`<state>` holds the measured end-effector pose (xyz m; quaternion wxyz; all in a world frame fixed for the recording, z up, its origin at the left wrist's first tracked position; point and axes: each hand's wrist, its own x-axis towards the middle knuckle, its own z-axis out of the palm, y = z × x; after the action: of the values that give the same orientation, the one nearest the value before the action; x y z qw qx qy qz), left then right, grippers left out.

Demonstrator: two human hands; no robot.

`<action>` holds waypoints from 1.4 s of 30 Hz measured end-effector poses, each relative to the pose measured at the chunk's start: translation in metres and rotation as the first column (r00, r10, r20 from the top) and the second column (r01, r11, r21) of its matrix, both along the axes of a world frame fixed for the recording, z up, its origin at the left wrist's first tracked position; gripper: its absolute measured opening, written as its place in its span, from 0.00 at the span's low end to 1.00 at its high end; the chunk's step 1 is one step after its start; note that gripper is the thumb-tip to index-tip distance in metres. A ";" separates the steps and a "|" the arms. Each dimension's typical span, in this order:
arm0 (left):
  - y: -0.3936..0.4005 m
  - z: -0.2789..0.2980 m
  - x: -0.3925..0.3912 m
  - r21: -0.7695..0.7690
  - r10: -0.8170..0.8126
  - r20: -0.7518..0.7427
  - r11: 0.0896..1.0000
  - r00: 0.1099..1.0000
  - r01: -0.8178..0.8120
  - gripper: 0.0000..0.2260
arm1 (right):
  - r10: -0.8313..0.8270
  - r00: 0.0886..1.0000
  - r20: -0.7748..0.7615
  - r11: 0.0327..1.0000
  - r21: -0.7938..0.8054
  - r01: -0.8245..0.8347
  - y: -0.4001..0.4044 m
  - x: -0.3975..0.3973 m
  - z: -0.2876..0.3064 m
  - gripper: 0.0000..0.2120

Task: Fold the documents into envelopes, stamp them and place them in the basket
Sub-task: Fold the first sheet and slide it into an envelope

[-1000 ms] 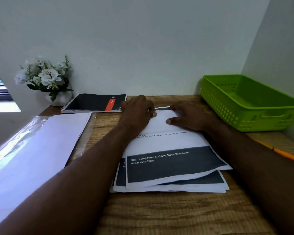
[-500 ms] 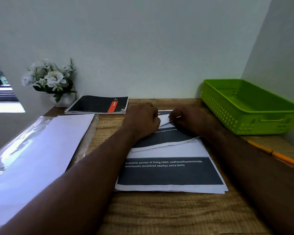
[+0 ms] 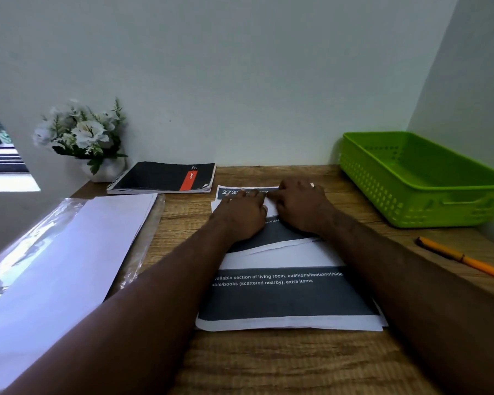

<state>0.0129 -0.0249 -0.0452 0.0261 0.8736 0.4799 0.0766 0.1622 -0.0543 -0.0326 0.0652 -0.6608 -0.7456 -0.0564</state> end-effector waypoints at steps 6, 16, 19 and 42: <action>0.002 0.000 0.000 -0.029 0.009 -0.008 1.000 1.000 -0.009 0.23 | -0.049 0.998 0.047 0.999 0.022 0.048 -0.002 -0.004 -0.001 0.20; -0.002 0.003 -0.002 -0.059 0.008 0.009 0.998 1.000 -0.007 0.23 | -0.315 0.936 0.160 0.949 0.065 0.308 -0.011 0.039 0.013 0.17; -0.003 0.004 -0.002 -0.070 0.004 0.003 0.998 1.000 -0.004 0.23 | -0.366 0.922 0.127 0.926 0.151 0.347 -0.013 0.031 0.013 0.16; -0.022 0.019 -0.032 0.162 0.378 -0.180 0.922 0.908 -0.352 0.23 | 0.097 0.980 -0.176 0.992 -0.068 -0.110 0.000 0.012 -0.004 0.20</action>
<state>-0.0187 -0.0465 -0.0257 -0.0941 0.7713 0.6292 0.0188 0.1744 -0.0542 -0.0366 0.1065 -0.6254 -0.7723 0.0332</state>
